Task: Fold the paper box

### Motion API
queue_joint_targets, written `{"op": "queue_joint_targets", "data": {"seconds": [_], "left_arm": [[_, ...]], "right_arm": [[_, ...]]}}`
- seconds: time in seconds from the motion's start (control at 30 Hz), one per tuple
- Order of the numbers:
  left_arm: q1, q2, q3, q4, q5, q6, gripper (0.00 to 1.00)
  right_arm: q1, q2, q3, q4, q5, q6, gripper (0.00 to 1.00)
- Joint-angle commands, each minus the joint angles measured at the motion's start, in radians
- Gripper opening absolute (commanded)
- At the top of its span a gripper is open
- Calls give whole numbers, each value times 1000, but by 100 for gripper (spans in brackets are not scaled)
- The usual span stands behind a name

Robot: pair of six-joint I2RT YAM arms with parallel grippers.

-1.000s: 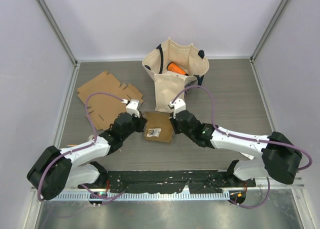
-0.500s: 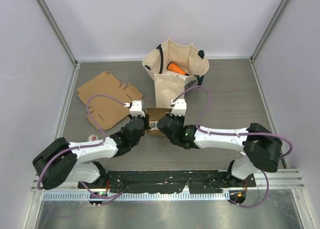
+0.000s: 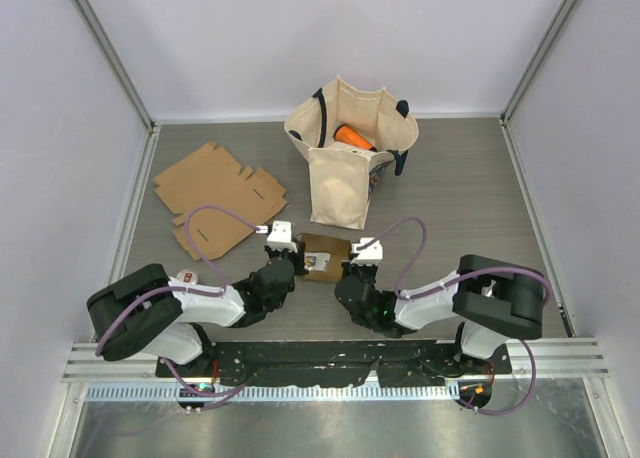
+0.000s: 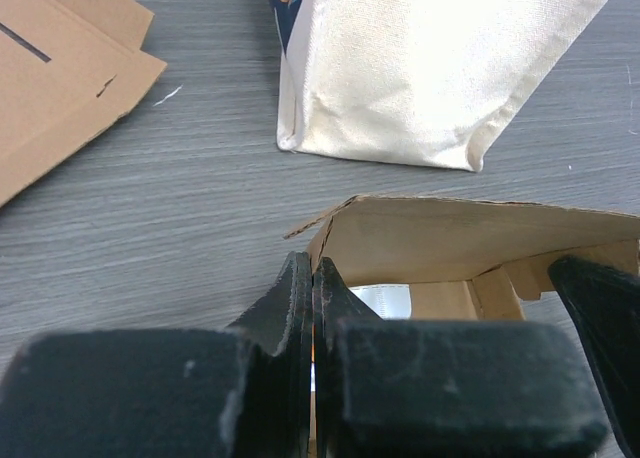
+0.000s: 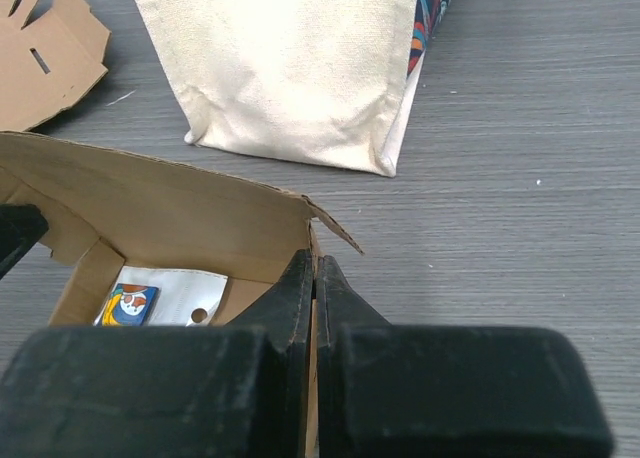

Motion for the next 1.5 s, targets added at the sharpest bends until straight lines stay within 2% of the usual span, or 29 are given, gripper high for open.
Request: {"op": "queue_joint_targets", "data": {"seconds": [0.0, 0.27, 0.3, 0.5, 0.67, 0.73, 0.77, 0.8, 0.83, 0.9, 0.93, 0.97, 1.03, 1.13, 1.23, 1.37, 1.43, 1.47], "left_arm": [[-33, 21, -19, 117, -132, -48, 0], [-152, 41, -50, 119, -284, -125, 0], [-186, 53, -48, 119, -352, -128, 0], [-250, 122, -47, 141, -460, -199, 0], [-277, 148, -42, 151, -509, -215, 0], [-284, 168, -36, 149, -511, -238, 0], [-286, 174, -34, 146, -517, -245, 0], [-292, 183, -33, 146, -519, -251, 0], [-293, 193, -22, 146, -517, -249, 0], [-301, 196, -22, 146, -529, -248, 0], [-303, 196, -19, 146, -531, -243, 0], [-303, 190, -21, 142, -538, -236, 0], [-307, 182, -18, 139, -543, -223, 0], [-315, 171, -16, 132, -557, -206, 0], [-321, 167, -15, 128, -565, -199, 0], [-326, 185, 10, 120, -571, -174, 0], [-329, 200, 27, 120, -575, -156, 0], [-330, 203, 31, 120, -575, -153, 0]], "right_arm": [[43, 55, -43, 416, 166, -166, 1], [115, 124, -103, 666, 230, -300, 1], [121, 133, -106, 703, 233, -311, 1], [158, 173, -129, 817, 252, -352, 4], [187, 206, -135, 876, 285, -395, 10], [199, 195, -140, 870, 267, -401, 18], [210, 165, -144, 829, 267, -401, 21], [228, 144, -143, 782, 267, -383, 32], [241, 111, -126, 707, 267, -351, 38], [253, -30, -97, 260, 208, -185, 53], [250, -81, -34, 32, 171, 135, 55], [250, -118, -11, -324, 151, 240, 56], [248, -211, -12, -444, 40, 305, 58], [245, -369, -30, -715, -113, 413, 60], [231, -547, -23, -891, -265, 473, 63], [202, -760, -28, -965, -417, 535, 66], [182, -842, 6, -1063, -446, 594, 70], [134, -862, 21, -1085, -469, 614, 75]]}}
